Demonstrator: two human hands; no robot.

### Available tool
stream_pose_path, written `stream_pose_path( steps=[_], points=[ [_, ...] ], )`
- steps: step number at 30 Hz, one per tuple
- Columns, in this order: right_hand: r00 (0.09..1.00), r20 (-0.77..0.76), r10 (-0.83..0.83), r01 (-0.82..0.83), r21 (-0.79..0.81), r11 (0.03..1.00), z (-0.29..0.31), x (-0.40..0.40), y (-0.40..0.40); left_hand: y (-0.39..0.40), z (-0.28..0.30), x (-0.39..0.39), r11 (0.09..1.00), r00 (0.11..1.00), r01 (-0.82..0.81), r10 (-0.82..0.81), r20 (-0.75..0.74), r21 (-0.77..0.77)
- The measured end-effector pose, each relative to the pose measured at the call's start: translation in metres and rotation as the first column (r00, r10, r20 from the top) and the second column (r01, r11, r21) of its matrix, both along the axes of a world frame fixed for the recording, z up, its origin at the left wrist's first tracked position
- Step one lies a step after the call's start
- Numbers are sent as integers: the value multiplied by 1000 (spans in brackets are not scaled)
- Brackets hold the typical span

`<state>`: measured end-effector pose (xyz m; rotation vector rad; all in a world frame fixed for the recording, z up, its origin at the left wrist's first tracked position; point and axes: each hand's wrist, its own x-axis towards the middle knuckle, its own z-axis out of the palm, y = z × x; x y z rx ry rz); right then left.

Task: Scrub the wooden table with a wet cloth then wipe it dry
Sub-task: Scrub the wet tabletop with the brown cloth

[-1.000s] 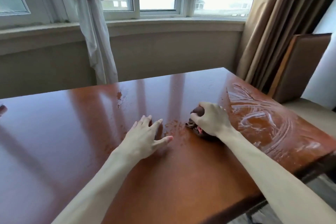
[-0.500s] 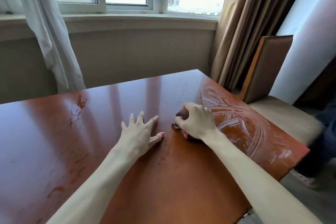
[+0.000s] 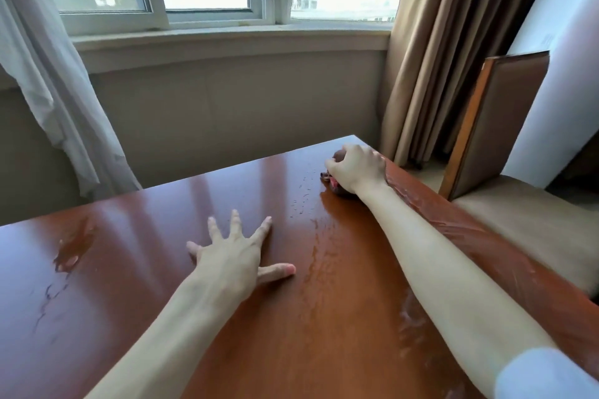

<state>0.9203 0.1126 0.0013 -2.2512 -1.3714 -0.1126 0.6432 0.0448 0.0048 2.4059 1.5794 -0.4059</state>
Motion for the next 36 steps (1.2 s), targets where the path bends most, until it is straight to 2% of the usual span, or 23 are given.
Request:
stream_pose_path(
  steps=[6, 11, 17, 26, 30, 33, 36],
  points=[
    [995, -37, -89, 89, 20, 996, 0, 54, 78, 6, -7, 5, 1000, 997, 7, -8, -80, -5],
    [996, -47, -72, 72, -3, 997, 2, 64, 89, 8, -7, 7, 1000, 997, -4, 3, -79, -19],
    [1000, -6, -10, 10, -18, 1000, 1, 32, 27, 7, -4, 5, 1000, 999, -16, 15, -33, -15],
    [977, 22, 210, -206, -112, 972, 7, -71, -137, 11, 14, 3, 999, 999, 42, -42, -30, -8],
    [948, 20, 318, -314, -98, 944, 3, -107, -201, 23, 19, 8, 998, 997, 51, -53, 47, 37],
    [951, 48, 306, -305, -35, 952, -3, -114, -211, 29, 12, 14, 988, 997, 32, -42, 64, 151],
    [961, 45, 272, -271, -29, 962, -3, -100, -182, 34, 5, 16, 995, 998, -4, -3, 61, 99]
  ],
)
